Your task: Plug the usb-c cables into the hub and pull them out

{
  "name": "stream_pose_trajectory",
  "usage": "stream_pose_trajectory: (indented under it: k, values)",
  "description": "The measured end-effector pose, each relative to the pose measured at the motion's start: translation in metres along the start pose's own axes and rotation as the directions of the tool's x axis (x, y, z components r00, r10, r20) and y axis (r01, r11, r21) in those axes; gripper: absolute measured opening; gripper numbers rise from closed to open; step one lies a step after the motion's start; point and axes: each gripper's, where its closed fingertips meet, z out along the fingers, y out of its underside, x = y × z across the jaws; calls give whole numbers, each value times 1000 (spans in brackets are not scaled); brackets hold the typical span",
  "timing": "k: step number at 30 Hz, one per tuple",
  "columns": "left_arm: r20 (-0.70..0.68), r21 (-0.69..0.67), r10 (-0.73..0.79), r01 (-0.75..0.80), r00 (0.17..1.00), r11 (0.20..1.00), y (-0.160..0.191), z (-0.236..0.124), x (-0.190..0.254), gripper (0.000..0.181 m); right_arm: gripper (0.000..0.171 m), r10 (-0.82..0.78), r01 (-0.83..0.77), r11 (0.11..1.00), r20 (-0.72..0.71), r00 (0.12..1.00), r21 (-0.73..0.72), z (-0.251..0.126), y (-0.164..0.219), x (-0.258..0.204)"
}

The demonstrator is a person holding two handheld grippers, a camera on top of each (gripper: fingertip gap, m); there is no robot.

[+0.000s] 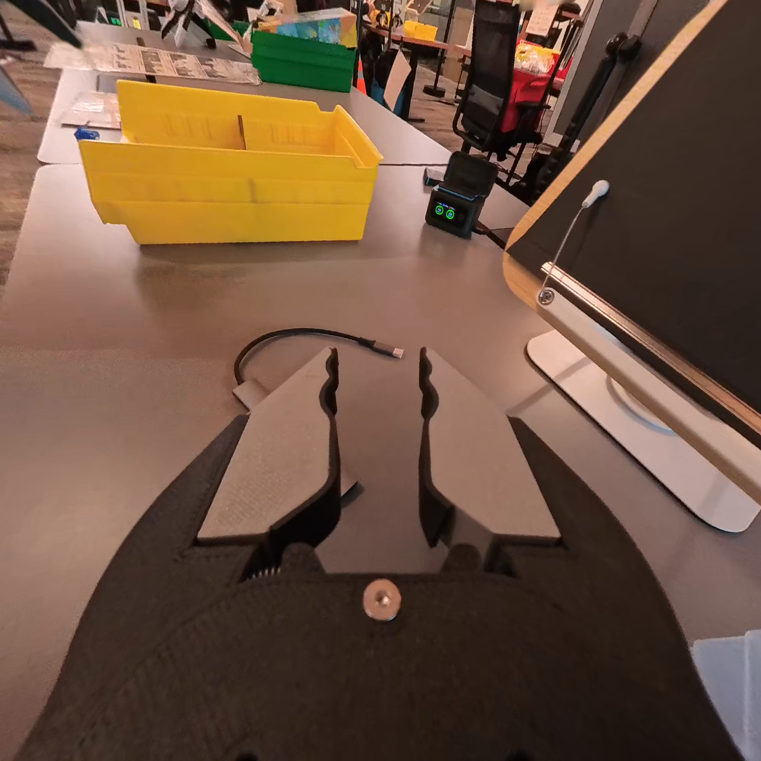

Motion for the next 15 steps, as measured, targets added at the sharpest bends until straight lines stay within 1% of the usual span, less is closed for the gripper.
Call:
stream_pose_trajectory:
  k: [1, 4, 5, 8, 10, 11, 12, 15]
  values:
    - [7, 0, -52, 52, 999, 999, 9, -4, -20, 92, 36, -2, 2, 1000, -3, 1000, -4, 0, 1, 0]
    - [-11, -17, -182, 182, 983, 983, 38, 1, -53, 93, 36, -4, 4, 1000, -6, 1000, -17, 2, 4, 0]
    - [-18, -31, -209, 208, 978, 978, 46, 8, -55, 95, 36, -5, 5, 1000, -10, 1000, -23, 3, 6, 1]
    - [-90, -56, -216, 211, 972, 976, 58, 32, -34, 93, 37, 1, -2, 999, -26, 1000, -43, 5, 12, 5]
    - [-178, -75, -217, 207, 960, 975, 55, 47, -9, 91, 37, 13, -15, 999, -34, 999, -47, 5, 15, 9]
    - [-206, -78, -223, 211, 953, 974, 51, 52, 0, 96, 37, 20, -22, 999, -39, 999, -47, 4, 16, 11]
    - [-213, -86, -215, 201, 953, 976, 47, 56, 5, 96, 37, 28, -30, 999, -43, 999, -46, 3, 16, 13]
    - [-279, -78, -189, 174, 941, 982, 26, 56, 16, 92, 36, 44, -47, 998, -51, 998, -40, 2, 16, 18]
